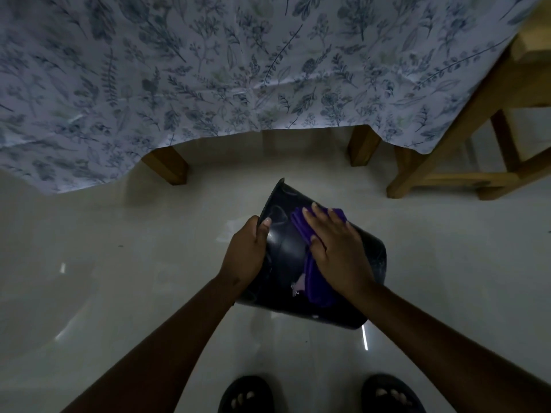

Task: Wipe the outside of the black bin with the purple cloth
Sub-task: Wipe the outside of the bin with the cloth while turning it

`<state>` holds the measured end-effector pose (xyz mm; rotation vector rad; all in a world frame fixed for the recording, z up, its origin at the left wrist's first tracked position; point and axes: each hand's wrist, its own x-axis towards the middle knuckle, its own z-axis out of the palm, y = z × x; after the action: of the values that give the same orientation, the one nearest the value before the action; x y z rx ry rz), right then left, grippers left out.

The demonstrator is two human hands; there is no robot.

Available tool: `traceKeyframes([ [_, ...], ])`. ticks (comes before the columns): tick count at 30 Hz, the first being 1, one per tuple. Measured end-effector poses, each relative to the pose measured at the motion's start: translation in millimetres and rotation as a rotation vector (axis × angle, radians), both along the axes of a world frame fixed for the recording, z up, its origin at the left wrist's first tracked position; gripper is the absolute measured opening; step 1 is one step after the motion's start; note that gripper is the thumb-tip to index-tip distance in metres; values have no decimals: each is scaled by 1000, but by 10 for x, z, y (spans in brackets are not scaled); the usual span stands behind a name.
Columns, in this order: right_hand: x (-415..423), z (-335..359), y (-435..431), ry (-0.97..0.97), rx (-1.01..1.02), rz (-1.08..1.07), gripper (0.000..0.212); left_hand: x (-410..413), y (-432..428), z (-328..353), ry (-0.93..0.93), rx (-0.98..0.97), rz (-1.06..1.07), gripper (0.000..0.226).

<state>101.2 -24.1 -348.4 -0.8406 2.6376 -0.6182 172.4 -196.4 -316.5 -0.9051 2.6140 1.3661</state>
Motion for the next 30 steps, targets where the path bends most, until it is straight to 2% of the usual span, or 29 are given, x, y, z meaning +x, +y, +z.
traceKeyframes([
  [4, 574, -47, 253, 179, 94, 169, 61, -7, -1, -10, -2, -15, -4, 32],
  [7, 735, -108, 422, 196, 42, 288, 62, 41, -3, -48, 14, 7, 1, 31],
  [9, 496, -86, 371, 142, -22, 215, 55, 47, 8, -44, 29, 31, -5, 30],
  [12, 57, -64, 225, -18, -97, -13, 52, 39, 21, -33, 41, 10, -1, 33],
  [15, 67, -95, 243, 19, -44, -87, 53, 42, 29, -33, 37, -15, 16, 36],
  [19, 744, -127, 427, 200, 82, 129, 56, -9, 20, -9, 22, -11, 11, 34],
  [22, 742, -125, 485, 239, 73, 241, 61, -49, 25, 25, 35, -25, -11, 34],
  [25, 404, -14, 319, 160, 13, 141, 58, -125, 41, 73, 33, -35, -58, 33],
  [28, 45, 32, 131, -61, -116, -84, 55, -239, 66, 113, -30, -56, -175, 33],
  [30, 52, 16, 152, -122, -172, -150, 56, -303, 72, 103, -72, -87, -224, 36],
])
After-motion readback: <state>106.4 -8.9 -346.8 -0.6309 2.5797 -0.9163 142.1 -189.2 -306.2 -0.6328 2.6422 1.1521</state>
